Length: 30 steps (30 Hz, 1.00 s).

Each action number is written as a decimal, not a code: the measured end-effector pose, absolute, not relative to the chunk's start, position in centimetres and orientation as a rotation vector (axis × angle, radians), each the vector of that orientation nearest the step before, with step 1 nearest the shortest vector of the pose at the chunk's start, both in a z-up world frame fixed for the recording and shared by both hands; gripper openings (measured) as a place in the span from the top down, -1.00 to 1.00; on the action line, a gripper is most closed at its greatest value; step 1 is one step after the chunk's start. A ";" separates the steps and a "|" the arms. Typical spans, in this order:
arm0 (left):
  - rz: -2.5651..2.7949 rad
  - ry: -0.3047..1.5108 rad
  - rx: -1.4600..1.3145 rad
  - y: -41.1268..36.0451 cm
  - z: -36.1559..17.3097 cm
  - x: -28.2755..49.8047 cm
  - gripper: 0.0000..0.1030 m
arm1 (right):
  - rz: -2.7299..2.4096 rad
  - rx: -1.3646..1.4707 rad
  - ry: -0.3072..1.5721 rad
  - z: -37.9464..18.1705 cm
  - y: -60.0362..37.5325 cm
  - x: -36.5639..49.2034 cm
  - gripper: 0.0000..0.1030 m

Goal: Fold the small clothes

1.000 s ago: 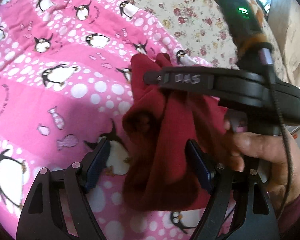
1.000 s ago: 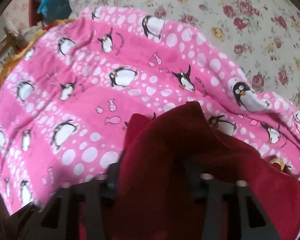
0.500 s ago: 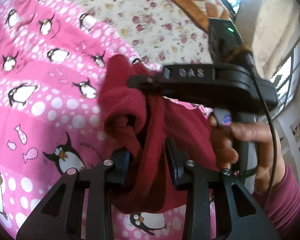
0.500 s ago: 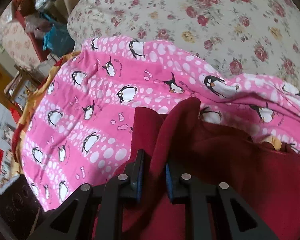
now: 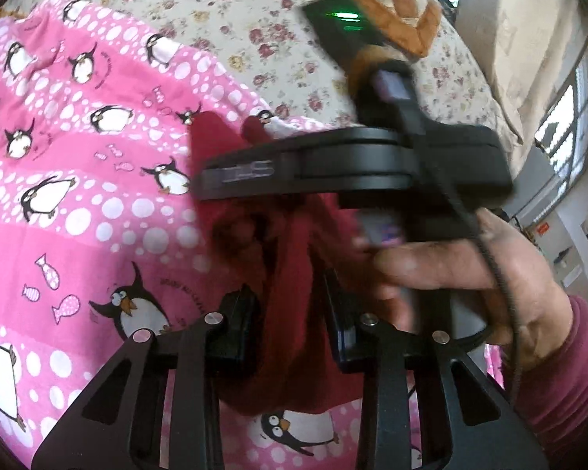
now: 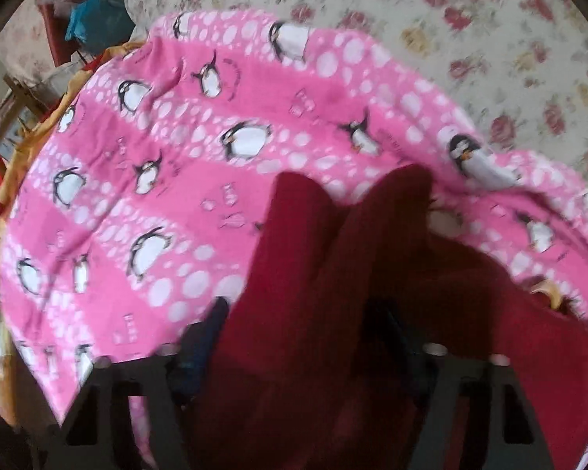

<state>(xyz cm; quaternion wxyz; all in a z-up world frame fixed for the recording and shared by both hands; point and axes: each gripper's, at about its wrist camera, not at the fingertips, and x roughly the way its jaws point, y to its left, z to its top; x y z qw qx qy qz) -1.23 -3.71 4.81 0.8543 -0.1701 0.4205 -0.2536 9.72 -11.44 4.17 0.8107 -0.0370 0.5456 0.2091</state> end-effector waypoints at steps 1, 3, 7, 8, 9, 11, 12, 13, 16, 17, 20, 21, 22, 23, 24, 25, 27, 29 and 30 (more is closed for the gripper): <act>-0.523 0.888 -0.361 -3.7 4.7 -1.1 0.34 | 0.445 -0.074 1.156 4.4 -11.9 9.6 0.21; -0.502 0.899 -0.364 -3.7 4.4 -1.0 -0.09 | 0.453 -0.060 1.126 5.1 -12.8 9.2 0.38; -0.484 0.898 -0.332 -4.2 3.9 -1.5 -0.24 | 0.473 -0.030 1.099 6.1 -14.1 8.8 0.43; -0.494 0.894 -0.319 -4.5 3.9 -1.5 -0.24 | 0.479 -0.016 1.095 6.1 -14.5 8.6 0.43; -0.509 0.885 -0.303 -4.8 4.0 -1.7 -0.21 | 0.481 -0.006 1.092 6.3 -14.6 8.5 0.44; -0.530 0.884 -0.288 -5.3 4.1 -1.8 0.48 | 0.486 0.018 1.086 6.4 -15.2 8.2 0.45; -0.525 0.879 -0.276 -5.5 4.3 -1.9 0.51 | 0.487 0.028 1.083 6.4 -15.6 8.1 0.46; -0.534 0.868 -0.282 -5.6 4.4 -2.1 0.55 | 0.490 0.044 1.079 6.6 -16.0 7.9 0.47; -0.551 0.874 -0.334 -5.8 5.1 -2.5 0.64 | 0.502 0.085 1.062 7.5 -17.6 7.5 0.48; -0.555 0.870 -0.335 -6.0 5.6 -2.7 0.65 | 0.505 0.093 1.054 7.9 -18.2 7.3 0.49; -0.581 0.855 -0.287 -7.9 7.3 -3.3 0.66 | 0.516 0.096 1.034 9.4 -20.1 6.4 0.49; -0.587 0.854 -0.276 -8.5 7.6 -3.3 0.67 | 0.520 0.100 1.026 10.0 -20.9 6.1 0.49; -0.598 0.855 -0.266 -9.5 8.1 -3.5 0.67 | 0.523 0.106 1.021 10.3 -21.4 5.9 0.49; -0.612 0.857 -0.259 -10.5 8.6 -3.7 0.67 | 0.525 0.118 1.015 10.8 -22.2 5.6 0.49; -0.622 0.857 -0.250 -11.2 9.0 -3.8 0.67 | 0.523 0.130 1.010 11.2 -23.2 5.4 0.49; -0.632 0.857 -0.229 -12.3 9.4 -3.9 0.67 | 0.519 0.134 1.007 11.5 -24.0 5.2 0.49; -0.653 0.854 -0.199 -14.1 10.1 -4.0 0.67 | 0.498 0.147 0.997 12.2 -26.1 4.6 0.49; -0.679 0.856 -0.178 -16.0 10.6 -4.0 0.67 | 0.480 0.159 0.991 12.6 -28.1 4.2 0.49; -0.692 0.858 -0.172 -16.9 10.8 -4.0 0.67 | 0.469 0.163 0.988 12.8 -29.2 4.0 0.49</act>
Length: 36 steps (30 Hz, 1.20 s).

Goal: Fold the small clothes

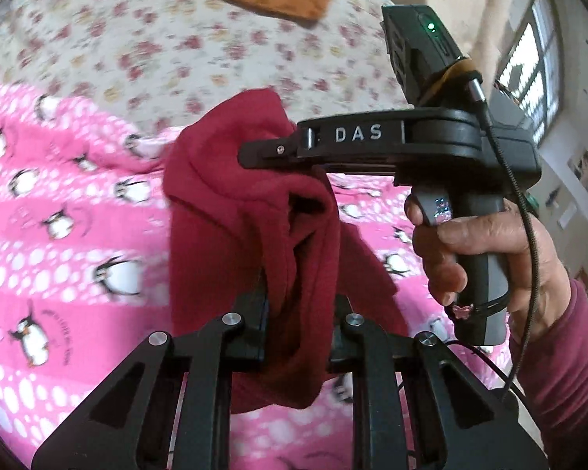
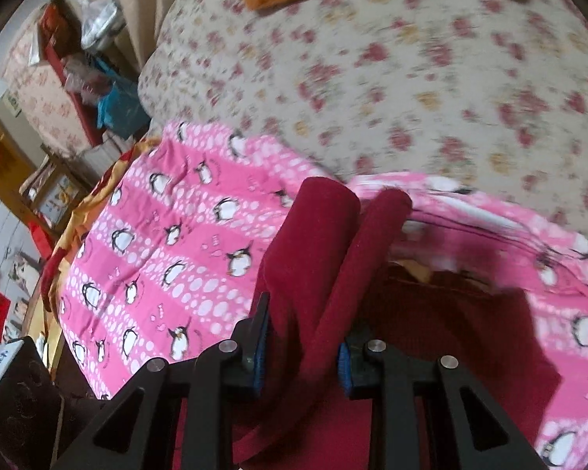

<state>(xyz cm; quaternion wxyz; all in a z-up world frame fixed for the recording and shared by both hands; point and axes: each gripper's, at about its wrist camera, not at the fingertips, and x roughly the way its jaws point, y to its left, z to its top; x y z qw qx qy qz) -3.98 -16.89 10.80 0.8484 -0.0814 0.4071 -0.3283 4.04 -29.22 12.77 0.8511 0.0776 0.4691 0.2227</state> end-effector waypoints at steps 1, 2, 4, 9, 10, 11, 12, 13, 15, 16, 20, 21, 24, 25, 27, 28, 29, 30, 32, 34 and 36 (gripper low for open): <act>-0.707 0.860 -0.163 -17.9 11.0 -4.0 0.67 | 0.454 0.167 0.985 12.9 -30.5 3.8 0.49; -0.718 0.862 -0.152 -18.8 11.1 -4.2 0.67 | 0.445 0.170 0.985 12.9 -31.3 3.7 0.49; -0.743 0.869 -0.129 -20.8 11.1 -4.3 0.67 | 0.423 0.181 0.985 12.9 -33.3 3.3 0.49; -0.785 0.908 -0.064 -25.6 9.3 -4.7 0.68 | 0.366 0.224 0.998 11.6 -38.2 2.6 0.53; -0.787 0.921 -0.061 -26.3 8.8 -4.5 0.68 | 0.354 0.234 1.004 11.1 -38.9 2.6 0.53; -0.788 0.935 -0.059 -26.9 8.2 -4.4 0.68 | 0.331 0.242 1.011 10.4 -39.8 2.6 0.53; -0.791 0.951 -0.057 -27.4 7.6 -4.4 0.68 | 0.313 0.242 1.018 9.9 -40.3 2.7 0.53; -0.792 0.967 -0.052 -28.0 6.8 -4.3 0.67 | 0.291 0.243 1.030 9.1 -40.8 2.8 0.53; -0.783 0.998 -0.042 -28.6 5.8 -4.3 0.66 | 0.259 0.260 1.073 6.9 -41.7 3.1 0.53; -0.791 1.019 -0.048 -28.6 5.4 -4.4 0.61 | 0.247 0.269 1.097 5.8 -42.1 3.3 0.53; -0.897 1.005 -0.034 -27.0 7.3 -6.3 -0.01 | 0.195 0.338 1.095 5.2 -43.7 2.7 0.25; -0.909 0.983 -0.017 -26.1 8.1 -7.1 -0.03 | 0.180 0.328 1.082 5.7 -43.8 2.3 0.21; -0.881 0.926 0.041 -23.5 9.7 -8.5 -0.03 | 0.133 0.260 1.025 8.2 -44.1 0.4 0.20; -0.849 0.910 0.054 -22.4 10.0 -8.6 -0.03 | 0.148 0.253 1.005 9.0 -43.9 -0.3 0.20; -0.777 0.895 0.068 -20.8 10.1 -8.4 -0.03 | 0.197 0.251 0.968 10.1 -43.1 -2.1 0.20; -0.738 0.898 0.065 -20.1 10.0 -8.0 -0.03 | 0.225 0.249 0.960 10.4 -42.5 -2.8 0.20; -0.709 0.910 0.054 -19.7 9.6 -7.6 -0.03 | 0.266 0.242 0.958 10.5 -41.6 -3.6 0.20; -0.683 0.926 0.038 -19.5 9.2 -7.4 -0.03 | 0.292 0.232 0.958 10.3 -40.8 -3.9 0.20; -0.648 0.955 0.016 -19.2 7.7 -6.8 -0.03 | 0.308 0.162 0.960 9.6 -39.4 -4.9 0.20; -0.628 0.991 0.025 -19.2 6.2 -6.6 -0.03 | 0.204 0.072 1.016 7.7 -39.1 -5.5 0.20; -0.623 1.025 0.027 -19.7 5.0 -6.2 -0.03 | 0.176 0.118 1.079 5.6 -40.4 -6.4 0.20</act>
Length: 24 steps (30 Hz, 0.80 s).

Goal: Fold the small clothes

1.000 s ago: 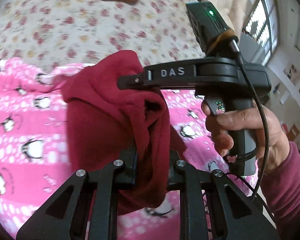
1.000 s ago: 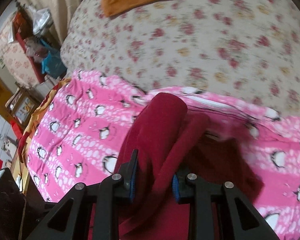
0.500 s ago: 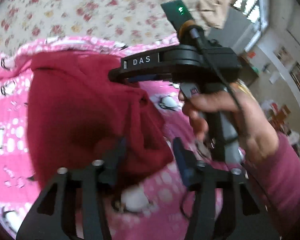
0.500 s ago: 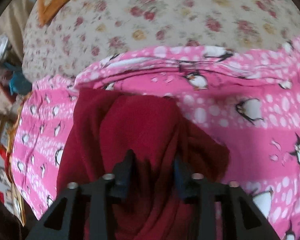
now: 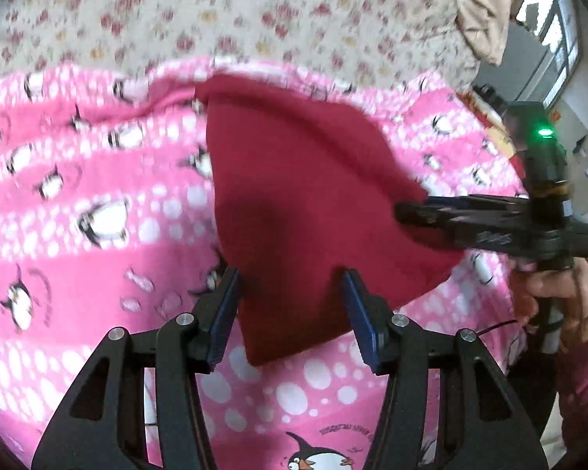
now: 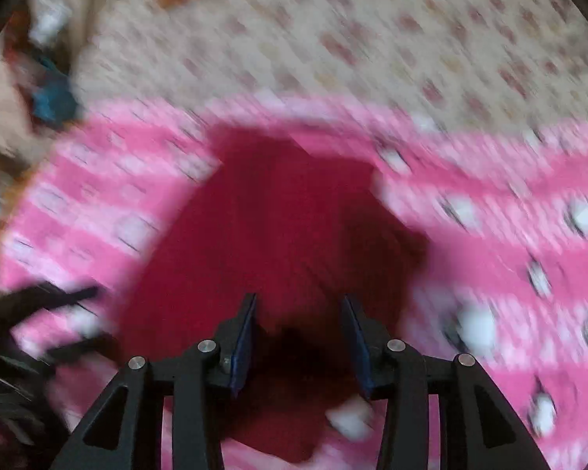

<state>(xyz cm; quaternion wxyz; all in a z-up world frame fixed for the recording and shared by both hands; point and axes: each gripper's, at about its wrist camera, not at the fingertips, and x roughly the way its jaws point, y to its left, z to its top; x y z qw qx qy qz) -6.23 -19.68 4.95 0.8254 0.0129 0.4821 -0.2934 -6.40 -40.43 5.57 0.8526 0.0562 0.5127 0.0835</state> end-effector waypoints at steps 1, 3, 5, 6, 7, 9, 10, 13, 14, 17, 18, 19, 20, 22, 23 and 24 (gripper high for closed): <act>-0.619 1.032 0.030 -19.7 4.4 -6.2 -0.03 | 0.186 0.164 1.078 5.2 -41.1 -6.9 0.20; -0.611 1.032 0.028 -19.6 4.0 -6.2 -0.03 | 0.212 0.235 1.048 5.7 -42.1 -8.0 0.20; -0.610 1.035 0.011 -19.5 4.2 -6.3 -0.03 | 0.214 0.299 1.003 7.0 -42.9 -8.6 0.20; -0.609 1.035 0.006 -19.6 4.2 -6.3 -0.03 | 0.217 0.326 0.981 7.5 -43.2 -8.7 0.10; -0.609 1.035 0.005 -19.6 4.3 -6.3 -0.03 | 0.216 0.354 0.954 8.1 -43.6 -8.6 0.02; -0.606 1.033 0.011 -19.7 4.3 -6.4 -0.03 | 0.189 0.396 0.910 8.9 -44.0 -7.5 -0.37; -0.606 1.031 0.015 -19.8 4.2 -6.4 -0.03 | 0.171 0.411 0.904 9.0 -43.9 -6.8 -0.40; -0.605 1.030 0.011 -19.9 4.0 -6.3 -0.03 | 0.156 0.489 0.936 7.6 -43.8 -3.3 -0.40; -0.605 1.032 0.007 -19.9 4.0 -6.3 -0.03 | 0.151 0.509 0.951 7.0 -43.6 -1.9 -0.40; -0.606 1.039 0.003 -20.0 3.9 -6.2 -0.04 | 0.120 0.522 0.985 5.0 -43.2 1.7 -0.24; -0.608 1.040 0.003 -20.0 4.0 -6.3 -0.04 | 0.112 0.499 0.990 4.7 -43.0 2.1 0.24; -0.614 1.039 0.004 -19.9 4.1 -6.4 -0.04 | 0.100 0.462 0.989 4.9 -42.9 2.4 0.38; -0.618 1.038 0.006 -19.9 4.1 -6.4 -0.04 | 0.095 0.437 0.973 5.2 -42.9 2.3 0.51; -0.630 1.031 0.001 -19.8 4.0 -6.4 -0.04 | 0.072 0.392 0.931 5.9 -43.5 1.2 0.79; -0.629 1.033 -0.002 -19.8 3.8 -6.3 -0.06 | 0.023 0.365 0.916 6.0 -44.3 0.6 0.82; -0.624 1.040 -0.009 -19.8 3.5 -6.2 -0.06 | -0.040 0.354 0.908 5.7 -45.4 0.2 0.99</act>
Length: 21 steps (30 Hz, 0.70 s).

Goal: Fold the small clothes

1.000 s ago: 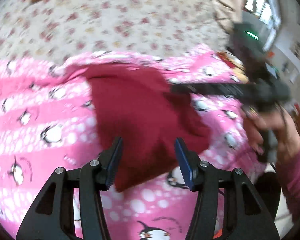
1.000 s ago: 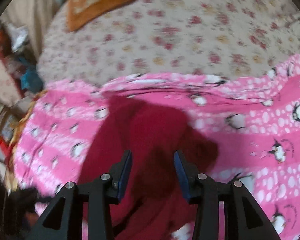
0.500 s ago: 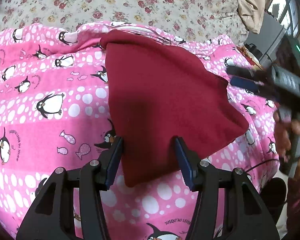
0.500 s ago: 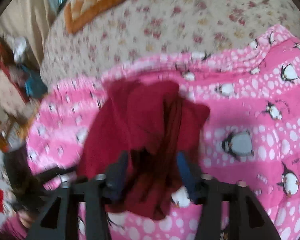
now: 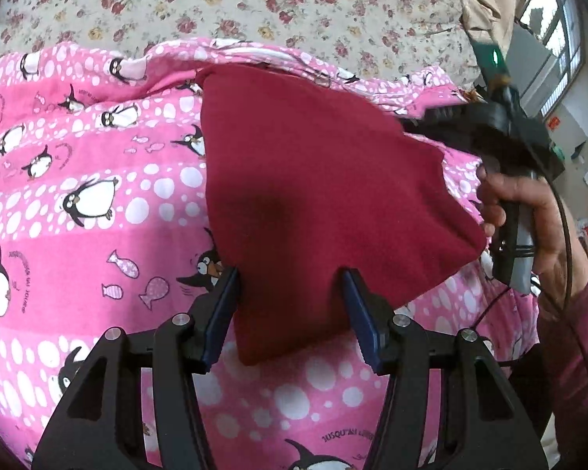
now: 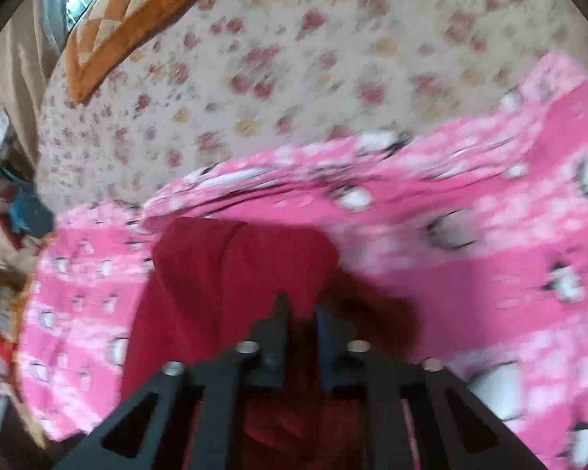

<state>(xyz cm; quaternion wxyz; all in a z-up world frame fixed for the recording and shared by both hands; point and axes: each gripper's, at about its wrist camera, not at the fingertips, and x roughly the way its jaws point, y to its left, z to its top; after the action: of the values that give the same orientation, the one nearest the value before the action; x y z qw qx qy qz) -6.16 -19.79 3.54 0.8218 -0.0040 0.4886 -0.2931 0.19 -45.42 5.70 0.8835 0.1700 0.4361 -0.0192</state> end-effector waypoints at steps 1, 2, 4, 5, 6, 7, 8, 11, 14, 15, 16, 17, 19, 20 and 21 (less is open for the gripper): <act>-0.623 1.041 -0.015 -19.8 3.4 -6.1 -0.09 | -0.085 0.356 0.923 5.1 -46.2 0.0 0.99; -0.622 1.039 -0.023 -19.7 3.4 -6.0 -0.09 | -0.070 0.399 0.955 4.1 -47.1 0.0 0.99; -0.618 1.039 -0.033 -19.6 3.4 -6.0 -0.10 | 0.025 0.507 0.983 3.1 -48.2 -0.4 0.99; -0.615 1.038 -0.030 -19.7 3.5 -6.1 -0.10 | 0.021 0.501 0.969 3.6 -48.2 -1.0 0.99; -0.612 1.037 -0.027 -19.7 3.5 -6.1 -0.10 | 0.021 0.485 0.945 4.5 -48.1 -1.5 0.98; -0.607 1.036 -0.021 -19.8 3.6 -6.2 -0.10 | 0.037 0.489 0.924 5.2 -48.0 -1.9 0.97; -0.603 1.035 -0.016 -19.9 3.7 -6.2 -0.10 | 0.069 0.511 0.903 6.2 -47.9 -2.5 0.90; -0.588 1.030 -0.005 -20.1 3.8 -6.5 -0.10 | 0.115 0.556 0.905 7.1 -47.0 -3.5 -0.32; -0.576 1.027 0.001 -20.1 3.8 -6.6 -0.10 | 0.202 0.550 0.934 7.2 -44.6 -4.4 -0.46; -0.573 1.027 0.004 -20.2 3.8 -6.6 -0.10 | 0.211 0.526 0.939 7.1 -43.7 -4.6 -0.30; -0.570 1.028 0.008 -20.2 3.8 -6.7 -0.10 | 0.215 0.505 0.941 6.9 -43.1 -4.7 -0.15; -0.566 1.029 0.013 -20.2 3.9 -6.8 -0.10 | 0.215 0.473 0.950 6.7 -42.3 -4.7 0.21; -0.564 1.030 0.024 -20.2 4.0 -6.9 -0.10 | 0.187 0.417 0.952 6.4 -41.7 -4.9 0.45; -0.566 1.028 0.034 -20.2 4.1 -7.1 -0.10 | 0.172 0.374 0.947 6.4 -41.4 -5.2 0.54; -0.569 1.024 0.041 -20.2 4.2 -7.3 -0.11 | 0.166 0.352 0.942 6.4 -41.5 -5.7 0.59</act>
<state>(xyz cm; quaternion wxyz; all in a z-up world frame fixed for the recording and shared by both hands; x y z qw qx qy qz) -7.29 -20.23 4.17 0.8332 0.0195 0.4831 -0.2683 -5.67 -41.50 6.36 0.8729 0.1685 0.4509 0.0796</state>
